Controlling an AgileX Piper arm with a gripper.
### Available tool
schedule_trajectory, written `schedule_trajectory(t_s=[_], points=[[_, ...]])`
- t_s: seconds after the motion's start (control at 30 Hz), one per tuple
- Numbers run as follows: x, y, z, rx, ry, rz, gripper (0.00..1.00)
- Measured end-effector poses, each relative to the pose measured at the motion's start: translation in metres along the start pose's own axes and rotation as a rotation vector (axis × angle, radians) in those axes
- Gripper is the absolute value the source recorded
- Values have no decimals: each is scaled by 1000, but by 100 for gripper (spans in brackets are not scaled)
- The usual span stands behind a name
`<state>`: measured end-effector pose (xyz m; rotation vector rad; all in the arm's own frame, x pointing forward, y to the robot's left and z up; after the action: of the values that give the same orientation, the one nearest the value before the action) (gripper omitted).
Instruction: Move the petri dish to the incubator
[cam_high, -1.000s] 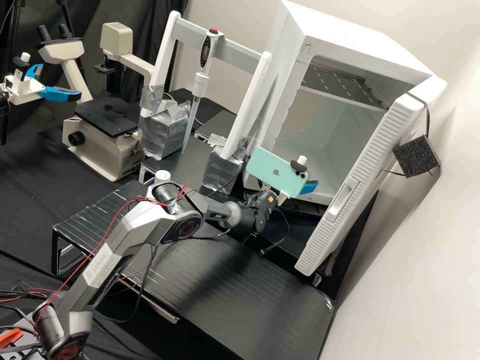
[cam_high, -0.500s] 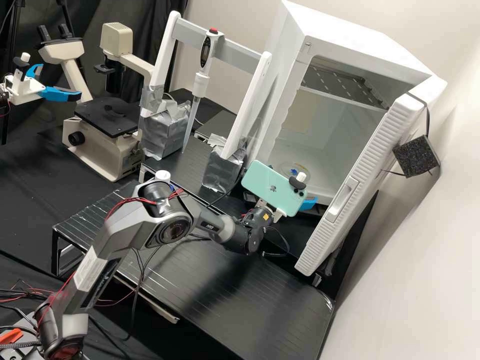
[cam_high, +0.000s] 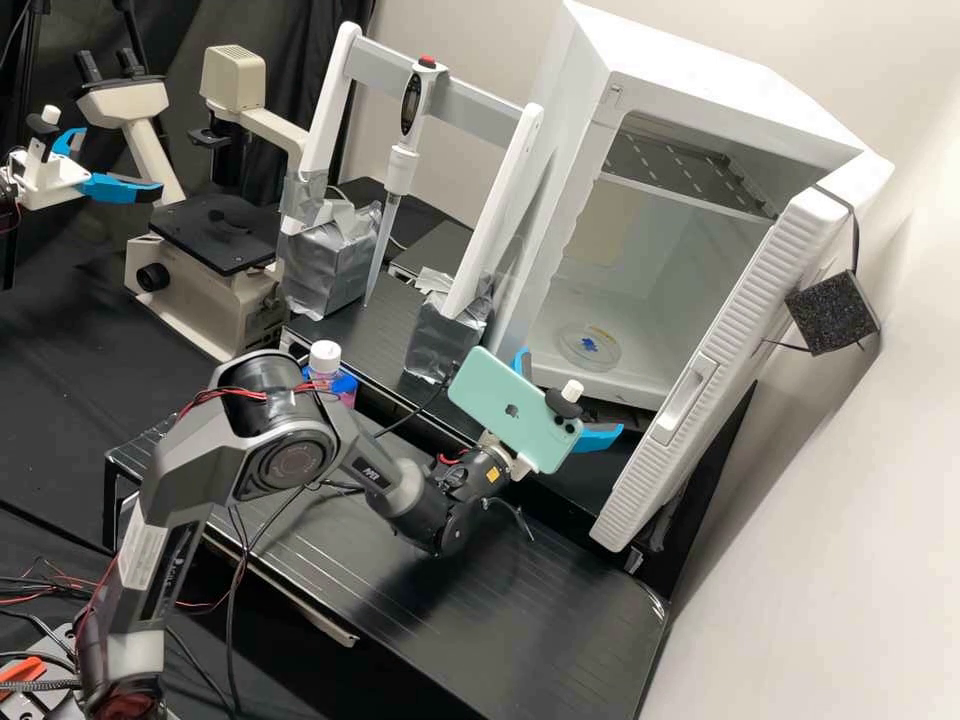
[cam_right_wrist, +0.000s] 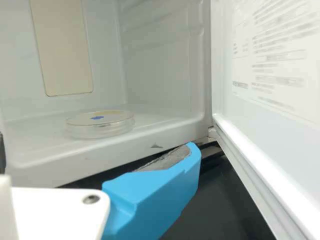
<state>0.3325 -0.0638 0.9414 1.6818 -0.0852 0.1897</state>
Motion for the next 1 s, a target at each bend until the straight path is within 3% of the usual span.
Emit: schedule_trajectory(t_s=[0.13, 0.53, 0.8, 1.0], points=[[-19, 0, 0, 16, 18, 23, 100], [-64, -2, -1, 41, -58, 45, 100], [-101, -29, -20, 64, -87, 9, 100], [-130, -62, -43, 114, -73, -49, 100]])
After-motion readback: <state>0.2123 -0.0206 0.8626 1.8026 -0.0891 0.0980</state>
